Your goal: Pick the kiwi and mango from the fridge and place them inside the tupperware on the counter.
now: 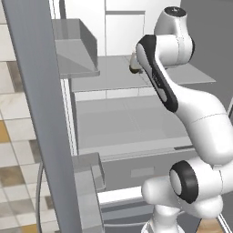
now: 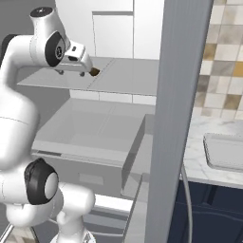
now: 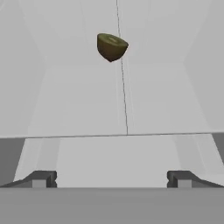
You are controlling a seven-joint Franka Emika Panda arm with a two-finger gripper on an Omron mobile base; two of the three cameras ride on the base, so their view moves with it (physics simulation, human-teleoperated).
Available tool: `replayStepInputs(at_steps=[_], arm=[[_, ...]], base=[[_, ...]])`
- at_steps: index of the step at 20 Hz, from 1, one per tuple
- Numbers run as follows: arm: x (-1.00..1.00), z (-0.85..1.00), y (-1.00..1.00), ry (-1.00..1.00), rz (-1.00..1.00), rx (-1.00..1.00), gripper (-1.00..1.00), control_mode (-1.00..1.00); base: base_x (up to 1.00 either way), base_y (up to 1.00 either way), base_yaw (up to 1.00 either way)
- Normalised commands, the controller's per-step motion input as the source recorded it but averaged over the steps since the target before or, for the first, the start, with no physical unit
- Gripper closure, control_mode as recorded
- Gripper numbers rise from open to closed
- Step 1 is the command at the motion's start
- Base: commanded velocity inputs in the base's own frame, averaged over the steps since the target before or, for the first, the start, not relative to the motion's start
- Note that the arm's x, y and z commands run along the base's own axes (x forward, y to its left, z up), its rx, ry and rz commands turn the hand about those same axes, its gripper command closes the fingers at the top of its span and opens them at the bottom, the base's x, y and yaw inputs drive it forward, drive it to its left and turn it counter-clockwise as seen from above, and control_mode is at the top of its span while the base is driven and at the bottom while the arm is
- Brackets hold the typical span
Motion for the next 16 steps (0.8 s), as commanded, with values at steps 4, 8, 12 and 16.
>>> replayStepInputs(at_steps=[4, 8, 12, 16], arm=[[0.23, -0.13, -0.07, 0.0, 0.0, 0.0, -1.0, -1.0], [0.26, -0.13, -0.03, 0.0, 0.0, 0.0, -1.0, -1.0], [0.33, -0.14, 0.0, 0.0, 0.0, 0.0, -1.0, -1.0], [0.35, -0.12, 0.0, 0.0, 0.0, 0.0, -1.0, -1.0]], base=[[0.0, 0.0, 0.0], [0.0, 0.0, 0.0], [0.0, 0.0, 0.0], [0.0, 0.0, 0.0]])
